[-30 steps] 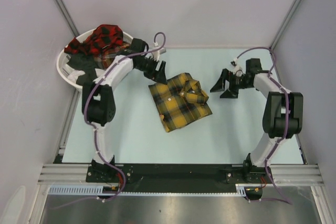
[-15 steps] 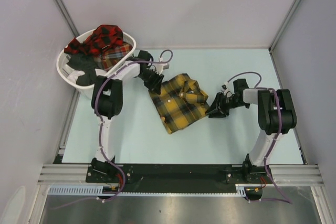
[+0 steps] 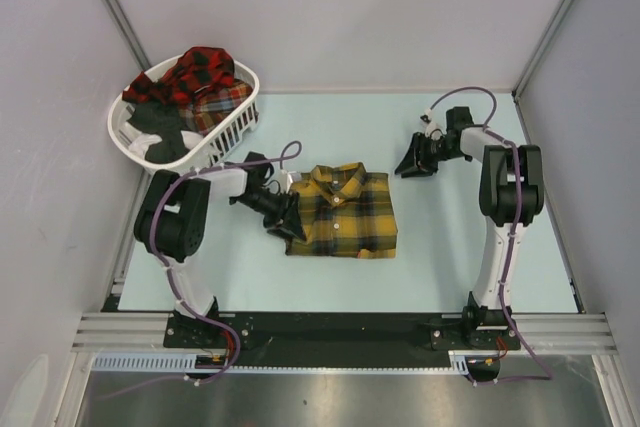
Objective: Fold and stack the long sleeve shirts
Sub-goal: Fold the shirt
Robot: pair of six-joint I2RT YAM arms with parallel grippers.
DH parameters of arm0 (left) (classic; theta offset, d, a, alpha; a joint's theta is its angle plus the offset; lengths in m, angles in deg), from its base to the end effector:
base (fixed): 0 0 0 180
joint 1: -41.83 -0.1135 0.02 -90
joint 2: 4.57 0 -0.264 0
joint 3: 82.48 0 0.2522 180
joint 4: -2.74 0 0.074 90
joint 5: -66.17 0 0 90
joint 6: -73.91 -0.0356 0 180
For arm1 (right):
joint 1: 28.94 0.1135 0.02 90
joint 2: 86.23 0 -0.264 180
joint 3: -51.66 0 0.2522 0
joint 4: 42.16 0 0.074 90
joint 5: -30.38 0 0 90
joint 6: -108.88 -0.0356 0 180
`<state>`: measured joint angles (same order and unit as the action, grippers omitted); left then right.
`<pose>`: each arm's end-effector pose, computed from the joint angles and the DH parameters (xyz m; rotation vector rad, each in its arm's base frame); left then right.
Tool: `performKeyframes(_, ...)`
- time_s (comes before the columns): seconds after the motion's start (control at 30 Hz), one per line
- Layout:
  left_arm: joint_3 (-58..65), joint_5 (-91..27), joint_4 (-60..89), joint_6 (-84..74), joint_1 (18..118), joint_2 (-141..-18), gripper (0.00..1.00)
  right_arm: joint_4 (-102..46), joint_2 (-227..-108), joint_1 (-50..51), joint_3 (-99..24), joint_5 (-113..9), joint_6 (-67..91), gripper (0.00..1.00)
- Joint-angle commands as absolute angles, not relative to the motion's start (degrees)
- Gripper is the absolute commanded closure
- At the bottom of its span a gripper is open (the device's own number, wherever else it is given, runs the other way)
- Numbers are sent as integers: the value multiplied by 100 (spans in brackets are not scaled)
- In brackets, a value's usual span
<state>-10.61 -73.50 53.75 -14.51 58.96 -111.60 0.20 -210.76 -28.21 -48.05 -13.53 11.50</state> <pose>0.2882 -0.1172 0.1239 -0.4190 -2.7506 1.2855 0.4365 0.0312 0.1342 -0.0716 2.5935 1.1338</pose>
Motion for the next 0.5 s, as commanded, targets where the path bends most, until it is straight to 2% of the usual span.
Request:
performKeyframes(0.0,-729,-7366,5236,-1547,5318,-10609,47,1079,-20867,-3017,-5122,-1119,2370,58)
performKeyframes(0.13,-97,-7235,5253,-1925,5124,-10477,43,1405,-20533,-2965,-5096,-900,2600,56)
performKeyframes(0.27,554,-6971,5306,-1838,5097,-11011,42,1283,-20321,-2622,-5026,-1074,2599,51)
performKeyframes(0.47,1354,-6286,5394,-1776,5106,-11715,41,1098,-20514,-2341,-5096,-1364,2512,51)
